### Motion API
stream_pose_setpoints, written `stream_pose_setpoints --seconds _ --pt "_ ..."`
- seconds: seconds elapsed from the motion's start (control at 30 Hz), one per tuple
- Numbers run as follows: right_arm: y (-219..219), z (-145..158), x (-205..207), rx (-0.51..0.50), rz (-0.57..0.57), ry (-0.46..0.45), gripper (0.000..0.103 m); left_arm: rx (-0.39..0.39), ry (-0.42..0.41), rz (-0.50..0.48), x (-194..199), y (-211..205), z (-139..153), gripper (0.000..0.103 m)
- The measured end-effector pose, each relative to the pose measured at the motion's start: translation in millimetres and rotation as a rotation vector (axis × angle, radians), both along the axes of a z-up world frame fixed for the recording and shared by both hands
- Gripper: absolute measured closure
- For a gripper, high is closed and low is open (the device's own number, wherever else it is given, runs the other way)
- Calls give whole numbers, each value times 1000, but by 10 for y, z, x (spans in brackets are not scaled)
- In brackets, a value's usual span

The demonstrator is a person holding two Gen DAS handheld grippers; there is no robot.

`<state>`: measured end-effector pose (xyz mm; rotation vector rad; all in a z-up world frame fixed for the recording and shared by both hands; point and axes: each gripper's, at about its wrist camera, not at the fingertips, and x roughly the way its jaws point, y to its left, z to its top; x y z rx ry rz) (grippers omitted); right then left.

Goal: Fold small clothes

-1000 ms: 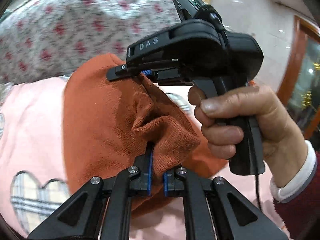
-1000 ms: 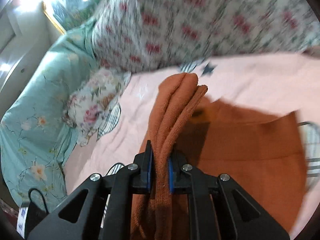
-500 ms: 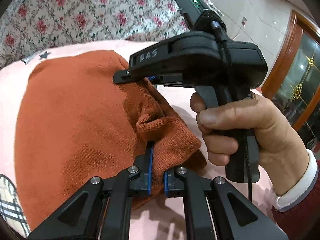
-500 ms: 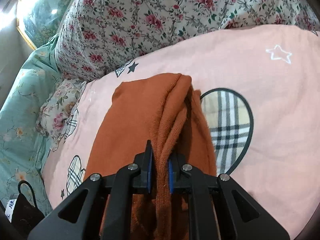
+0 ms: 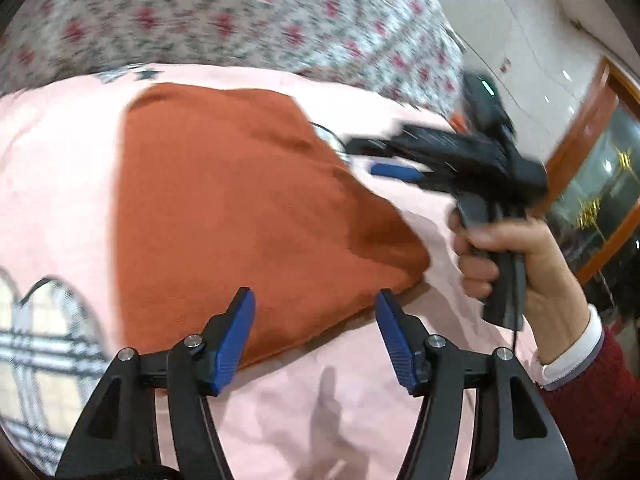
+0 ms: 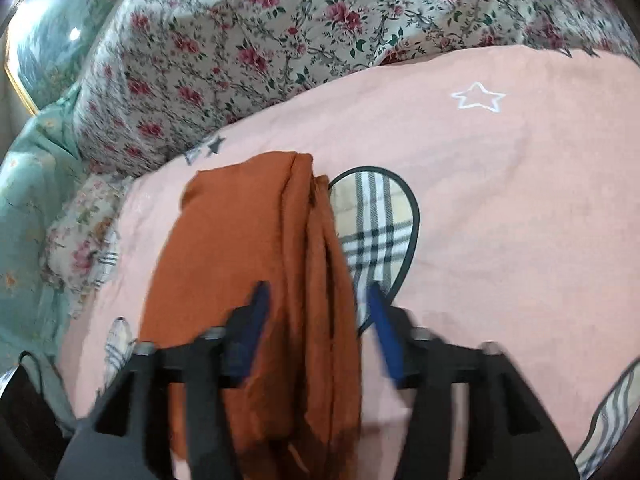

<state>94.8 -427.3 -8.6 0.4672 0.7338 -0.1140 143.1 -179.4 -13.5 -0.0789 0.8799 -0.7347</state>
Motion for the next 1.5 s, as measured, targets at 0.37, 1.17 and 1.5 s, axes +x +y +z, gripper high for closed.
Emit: stream_pose_setpoints --seconds 0.37,1.17,1.5 --pt "57 -280 71 66 72 83 35 -51 166 174 781 712 -342 29" --pt "1419 -160 -15 230 296 -37 84 -105 8 143 59 1567 177 79" --pt "1864 -575 -106 208 312 63 85 -79 105 229 -342 2030 -430 76"
